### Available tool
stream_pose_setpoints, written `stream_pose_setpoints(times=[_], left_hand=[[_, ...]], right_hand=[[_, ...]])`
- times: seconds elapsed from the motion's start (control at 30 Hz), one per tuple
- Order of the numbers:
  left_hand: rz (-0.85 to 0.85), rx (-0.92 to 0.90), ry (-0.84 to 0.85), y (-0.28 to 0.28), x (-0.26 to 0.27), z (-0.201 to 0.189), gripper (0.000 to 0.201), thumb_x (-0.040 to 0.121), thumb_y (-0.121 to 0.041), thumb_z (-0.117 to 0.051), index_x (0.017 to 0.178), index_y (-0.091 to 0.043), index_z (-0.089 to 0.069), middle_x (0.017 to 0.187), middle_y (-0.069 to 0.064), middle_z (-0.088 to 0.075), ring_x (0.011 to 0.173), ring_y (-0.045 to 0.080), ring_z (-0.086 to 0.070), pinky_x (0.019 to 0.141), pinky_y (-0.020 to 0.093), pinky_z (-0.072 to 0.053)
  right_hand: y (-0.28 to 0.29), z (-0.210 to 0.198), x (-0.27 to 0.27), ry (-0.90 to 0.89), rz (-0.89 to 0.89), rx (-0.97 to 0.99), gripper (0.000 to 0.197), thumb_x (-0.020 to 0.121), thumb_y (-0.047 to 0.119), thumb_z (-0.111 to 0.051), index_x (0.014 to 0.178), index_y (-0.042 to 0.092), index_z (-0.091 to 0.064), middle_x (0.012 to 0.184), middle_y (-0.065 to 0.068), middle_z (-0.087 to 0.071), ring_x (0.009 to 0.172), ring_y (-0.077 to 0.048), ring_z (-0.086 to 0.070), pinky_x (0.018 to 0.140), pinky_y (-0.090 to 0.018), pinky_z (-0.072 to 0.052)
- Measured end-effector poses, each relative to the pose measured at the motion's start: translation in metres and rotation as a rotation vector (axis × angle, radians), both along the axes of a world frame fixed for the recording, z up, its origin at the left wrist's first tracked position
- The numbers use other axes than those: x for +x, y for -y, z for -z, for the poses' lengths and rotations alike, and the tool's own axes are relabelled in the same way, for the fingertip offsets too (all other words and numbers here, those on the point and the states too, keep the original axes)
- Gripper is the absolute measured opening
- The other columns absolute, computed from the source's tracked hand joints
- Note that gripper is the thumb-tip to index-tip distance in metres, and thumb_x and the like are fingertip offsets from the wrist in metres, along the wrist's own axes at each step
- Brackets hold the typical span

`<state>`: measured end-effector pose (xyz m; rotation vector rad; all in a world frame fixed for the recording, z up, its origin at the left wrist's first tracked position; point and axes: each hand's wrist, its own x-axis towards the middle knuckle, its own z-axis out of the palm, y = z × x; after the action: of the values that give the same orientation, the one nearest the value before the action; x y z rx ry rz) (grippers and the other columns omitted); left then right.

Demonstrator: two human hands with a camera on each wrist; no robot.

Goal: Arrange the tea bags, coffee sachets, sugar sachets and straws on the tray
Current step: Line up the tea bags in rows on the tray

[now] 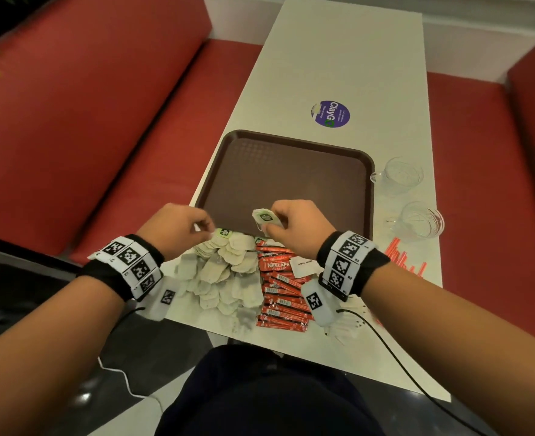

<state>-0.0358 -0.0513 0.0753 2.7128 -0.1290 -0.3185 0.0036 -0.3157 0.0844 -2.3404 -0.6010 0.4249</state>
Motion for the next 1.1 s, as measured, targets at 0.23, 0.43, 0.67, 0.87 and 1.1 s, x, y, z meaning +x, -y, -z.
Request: stream_pose_setpoints(times=[0.23,0.43,0.67,0.87,1.1], left_hand=[[0.021,0.295,-0.317,-0.029,-0.021,0.057,0.024,0.076,-0.044,-0.078,0.098,-0.035,-0.071,0.097,-0.016,-0.065,0.085,0.007,-0.059,0.078,0.028,-0.051],[0.039,0.234,-0.280,-0.030,-0.026,0.072,0.030,0.076,-0.039,-0.079,0.104,-0.032,-0.072,0.091,-0.017,-0.062,0.083,0.006,-0.058,0.075,0.026,-0.051],[0.102,0.214,-0.073,-0.038,-0.003,0.041,0.012,0.089,-0.026,-0.069,0.093,-0.033,-0.077,0.090,-0.012,-0.071,0.081,0.012,-0.064,0.072,0.030,-0.051],[0.288,-0.084,0.176,-0.002,0.027,-0.014,0.012,0.085,-0.027,-0.076,0.097,-0.028,-0.076,0.086,-0.013,-0.067,0.077,0.007,-0.062,0.072,0.030,-0.052],[0.149,-0.355,0.322,0.018,0.058,-0.037,0.024,0.077,-0.023,-0.084,0.095,-0.027,-0.068,0.080,-0.013,-0.068,0.075,0.005,-0.064,0.073,0.023,-0.053]], right_hand=[[0.021,0.028,-0.004,-0.197,0.066,0.180,0.006,0.091,0.006,-0.051,0.090,0.009,-0.046,0.086,0.001,-0.075,0.070,-0.010,-0.070,0.058,-0.031,-0.054],[0.010,0.029,0.000,-0.214,0.046,0.146,0.012,0.097,0.007,-0.041,0.089,0.015,-0.038,0.081,-0.010,-0.067,0.063,-0.029,-0.059,0.057,-0.041,-0.048],[-0.010,0.026,0.010,-0.165,-0.014,0.033,0.013,0.096,0.030,-0.060,0.098,0.021,-0.050,0.085,0.002,-0.062,0.068,-0.015,-0.057,0.063,-0.032,-0.049],[-0.048,0.024,0.019,-0.108,-0.106,0.072,0.030,0.084,0.039,-0.076,0.109,0.027,-0.066,0.106,0.008,-0.068,0.096,-0.010,-0.064,0.086,-0.029,-0.052],[-0.062,0.028,0.040,0.029,0.059,0.200,0.017,0.091,0.026,-0.066,0.077,0.016,-0.064,0.070,0.001,-0.065,0.066,-0.016,-0.059,0.064,-0.037,-0.050]])
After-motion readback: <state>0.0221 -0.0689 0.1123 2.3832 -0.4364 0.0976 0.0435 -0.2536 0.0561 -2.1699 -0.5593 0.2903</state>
